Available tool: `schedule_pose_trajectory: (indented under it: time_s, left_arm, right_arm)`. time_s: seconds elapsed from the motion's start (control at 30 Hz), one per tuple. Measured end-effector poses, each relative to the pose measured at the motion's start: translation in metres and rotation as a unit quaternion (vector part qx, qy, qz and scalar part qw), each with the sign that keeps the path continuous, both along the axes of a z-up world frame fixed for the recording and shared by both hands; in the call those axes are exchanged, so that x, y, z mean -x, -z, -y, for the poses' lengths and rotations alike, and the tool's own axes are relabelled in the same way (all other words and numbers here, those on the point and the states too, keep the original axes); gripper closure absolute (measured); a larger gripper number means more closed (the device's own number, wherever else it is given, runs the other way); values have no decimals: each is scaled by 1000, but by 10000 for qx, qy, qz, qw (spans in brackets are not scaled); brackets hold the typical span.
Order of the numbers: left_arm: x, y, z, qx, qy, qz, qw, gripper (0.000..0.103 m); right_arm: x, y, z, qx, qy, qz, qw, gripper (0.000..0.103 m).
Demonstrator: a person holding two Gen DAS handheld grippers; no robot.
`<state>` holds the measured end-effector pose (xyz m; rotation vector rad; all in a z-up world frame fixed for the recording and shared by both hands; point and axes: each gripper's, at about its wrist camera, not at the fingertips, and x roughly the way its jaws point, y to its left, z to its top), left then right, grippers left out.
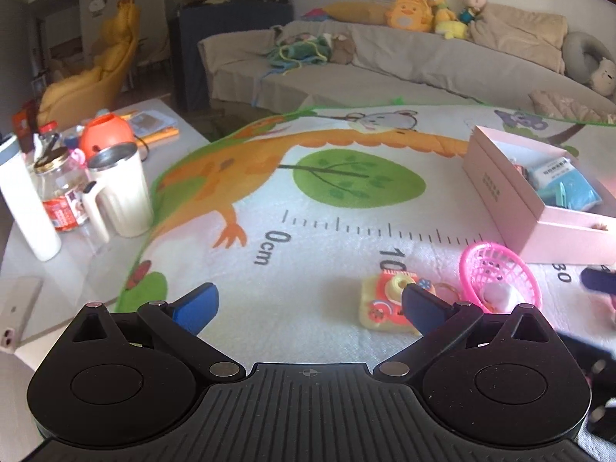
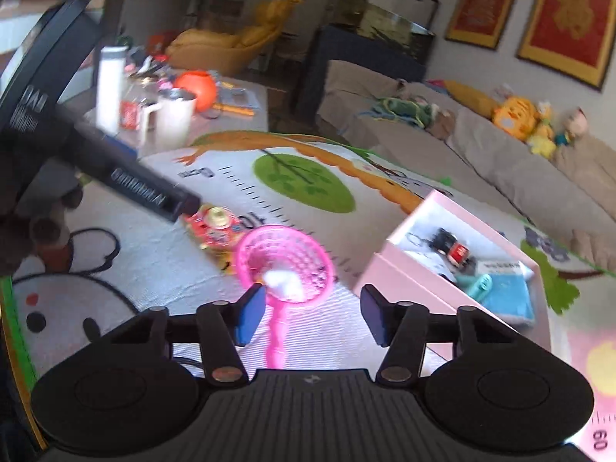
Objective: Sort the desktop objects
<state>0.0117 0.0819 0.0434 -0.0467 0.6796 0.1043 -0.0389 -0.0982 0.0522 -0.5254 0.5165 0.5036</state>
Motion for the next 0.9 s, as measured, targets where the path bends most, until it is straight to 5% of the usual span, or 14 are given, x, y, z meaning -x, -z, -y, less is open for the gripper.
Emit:
schedule_pose_trajectory:
  time_s: [0.17, 0.23, 0.37, 0.47, 0.5, 0.57, 0.67, 0.77, 0.9]
  left_arm:
    - [14, -16, -11, -36, -178, 240, 9995, 0]
    - [17, -19, -16, 19, -236, 287, 9993, 0]
    - [18, -19, -20, 117, -306, 294, 9990, 0]
    - [15, -14, -19, 168, -229, 205, 9994, 0]
    - [15, -11, -17, 170, -195, 166, 9995, 0]
    - [14, -6, -13, 154, -149, 97, 9997, 0]
    - [13, -1, -5, 104, -45, 30, 9999, 0]
    - [11, 0, 9, 156, 208, -36, 9997, 0]
    - [9, -4, 48, 524, 1046, -174, 9930, 0]
  right_arm:
    - [2, 32, -49, 870, -291, 539, 9943, 85]
    - [-6, 29, -53, 784, -170, 432, 9958, 97]
    - [-29, -15, -19, -802, 289, -531, 9949, 98]
    - [-62, -32, 41, -2459, 803, -1738, 9502, 98]
    - [-73, -27, 67, -2943, 1122, -2095, 9257, 96]
    - [-78, -20, 100, -3327, 1580, -2165, 9041, 91]
    - [-60, -15, 133, -3171, 2125, -1756, 9075, 84]
    - [-45, -15, 156, -3201, 2242, -1575, 9069, 65]
    - [-29, -16, 165, -2598, 2635, -716, 9263, 44]
